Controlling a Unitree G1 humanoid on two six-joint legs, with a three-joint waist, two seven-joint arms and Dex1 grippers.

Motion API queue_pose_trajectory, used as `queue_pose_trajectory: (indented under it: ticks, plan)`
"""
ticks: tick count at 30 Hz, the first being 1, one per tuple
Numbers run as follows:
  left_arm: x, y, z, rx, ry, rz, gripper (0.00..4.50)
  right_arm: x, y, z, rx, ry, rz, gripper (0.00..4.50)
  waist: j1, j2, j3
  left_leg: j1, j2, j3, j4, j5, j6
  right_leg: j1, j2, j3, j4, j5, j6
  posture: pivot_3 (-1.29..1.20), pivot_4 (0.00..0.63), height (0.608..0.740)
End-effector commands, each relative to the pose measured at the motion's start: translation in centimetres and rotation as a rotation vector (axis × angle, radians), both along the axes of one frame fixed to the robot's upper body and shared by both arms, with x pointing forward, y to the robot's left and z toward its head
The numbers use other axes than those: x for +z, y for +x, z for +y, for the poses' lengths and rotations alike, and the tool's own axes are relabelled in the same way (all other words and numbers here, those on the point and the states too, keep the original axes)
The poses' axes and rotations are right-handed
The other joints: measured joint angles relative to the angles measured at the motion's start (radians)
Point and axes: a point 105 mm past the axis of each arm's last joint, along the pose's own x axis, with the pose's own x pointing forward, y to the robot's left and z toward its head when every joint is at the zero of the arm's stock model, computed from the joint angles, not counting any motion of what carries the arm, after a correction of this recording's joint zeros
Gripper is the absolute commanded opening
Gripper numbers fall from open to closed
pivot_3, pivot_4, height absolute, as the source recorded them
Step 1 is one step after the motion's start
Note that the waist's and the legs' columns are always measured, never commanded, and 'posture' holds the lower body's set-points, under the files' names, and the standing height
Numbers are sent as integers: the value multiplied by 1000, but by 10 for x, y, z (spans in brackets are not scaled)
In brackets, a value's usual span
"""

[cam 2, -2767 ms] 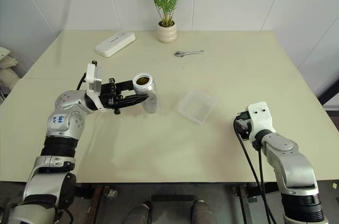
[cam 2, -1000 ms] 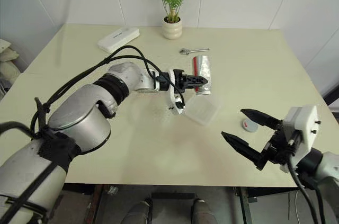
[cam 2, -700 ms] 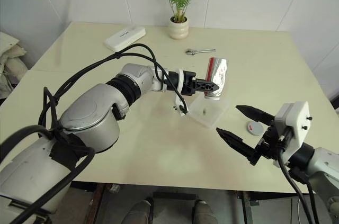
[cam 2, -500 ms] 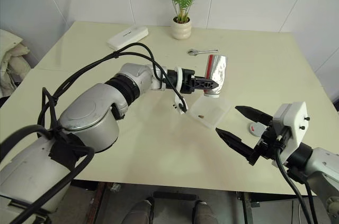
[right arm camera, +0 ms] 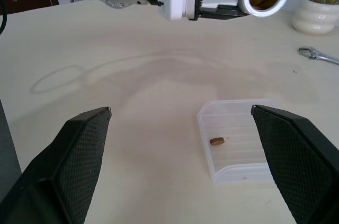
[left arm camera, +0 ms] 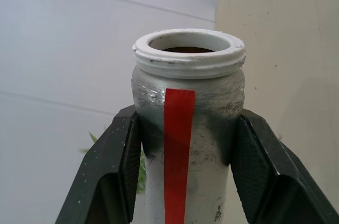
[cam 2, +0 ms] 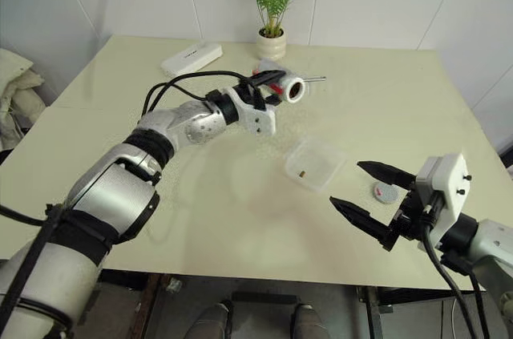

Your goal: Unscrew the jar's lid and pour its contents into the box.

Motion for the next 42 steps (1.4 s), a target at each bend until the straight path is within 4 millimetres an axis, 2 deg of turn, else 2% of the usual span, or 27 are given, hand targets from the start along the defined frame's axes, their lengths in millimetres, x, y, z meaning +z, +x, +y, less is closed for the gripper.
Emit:
queue_pose_trajectory:
  ticks: [1, 2, 4, 6, 9, 11, 14, 19, 23, 27, 29, 30, 35, 39, 42]
  plan:
    - [9, 5, 17, -73, -372, 322, 2002, 9, 1, 1, 34, -25, -40, 4458, -1, 0, 0, 2, 0, 0, 0, 0, 0, 1, 0, 0, 1, 0, 0, 0, 150, 740]
    - [4, 6, 20, -85, -403, 386, 2002, 9, 2, 1, 38, -27, -39, 4458, -1, 0, 0, 4, 0, 0, 0, 0, 0, 3, 0, 0, 2, 0, -1, 0, 150, 740]
    - [-2, 6, 27, -161, -572, 530, 2002, 9, 5, 2, 55, -32, -36, 4458, -3, 0, 0, 6, 0, 0, 0, 2, 1, 4, 0, 0, 4, 0, -1, 0, 150, 740]
    - [-5, 5, 32, -217, -684, 600, 2002, 8, 7, 4, 68, -32, -32, 4458, -5, 0, 0, 8, 0, 0, 0, 3, 2, 5, 0, 0, 6, 0, -2, 0, 150, 740]
    - [-25, 5, 39, -257, -791, 749, 2002, 9, 11, 6, 90, -34, -29, 4458, -10, 1, 0, 11, 0, 0, 1, 4, 3, 7, 0, 0, 7, 1, -2, 0, 150, 740]
    - [-43, 1, 40, -276, -775, 814, 2002, 9, 14, 7, 101, -38, -26, 4458, -16, 1, -1, 13, 0, 0, 3, 4, 3, 11, 0, 0, 7, 1, -2, 0, 150, 740]
    - [-57, -3, 42, -295, -767, 866, 2002, 9, 16, 8, 110, -38, -25, 4458, -27, 1, -1, 18, 0, 0, 4, 4, 3, 17, 0, 0, 4, 1, -2, 0, 150, 740]
    - [-86, -10, 47, -286, -709, 948, 2002, 7, 18, 10, 122, -43, -12, 4458, -30, 1, -1, 18, 0, 0, 4, 4, 3, 18, 0, 1, 4, 2, -3, 0, 150, 740]
    - [-98, -9, 54, -230, -682, 954, 2002, 5, 19, 11, 127, -46, -3, 4458, -30, 1, -1, 19, 0, 0, 4, 4, 3, 18, 0, 1, 4, 2, -3, 0, 150, 740]
    - [-101, -8, 58, -196, -675, 946, 2002, 5, 20, 10, 124, -47, 1, 4458, -28, 1, -1, 19, 0, 0, 4, 4, 3, 18, 0, 1, 4, 2, -3, 0, 150, 740]
    - [-101, -8, 58, -194, -670, 943, 2711, 5, 21, 10, 123, -49, 2, 4500, -29, 1, -1, 19, 0, 0, 4, 4, 3, 18, 0, 1, 4, 2, -3, 0, 150, 740]
    - [-101, -9, 57, -207, -658, 949, 2869, 5, 21, 10, 123, -50, 2, 4500, -29, 1, -1, 19, 0, 0, 4, 4, 3, 18, 0, 1, 4, 2, -3, 0, 150, 740]
    - [-99, -17, 53, -272, -596, 972, 4400, 7, 22, 11, 123, -55, -2, 4500, -29, 1, -1, 19, 0, 0, 4, 4, 3, 18, 0, 1, 4, 1, -3, 0, 150, 740]
    - [-100, -18, 56, -269, -577, 982, 4481, 8, 22, 11, 123, -57, -5, 4500, -30, 1, -1, 18, 0, 0, 4, 4, 3, 18, 0, 1, 3, 1, -3, 0, 150, 740]
    - [-100, -18, 68, -248, -554, 990, 4481, 9, 21, 10, 121, -62, -7, 4500, -32, 1, -1, 19, 0, 0, 3, 4, 3, 18, 0, 1, 3, 1, -3, 0, 150, 740]
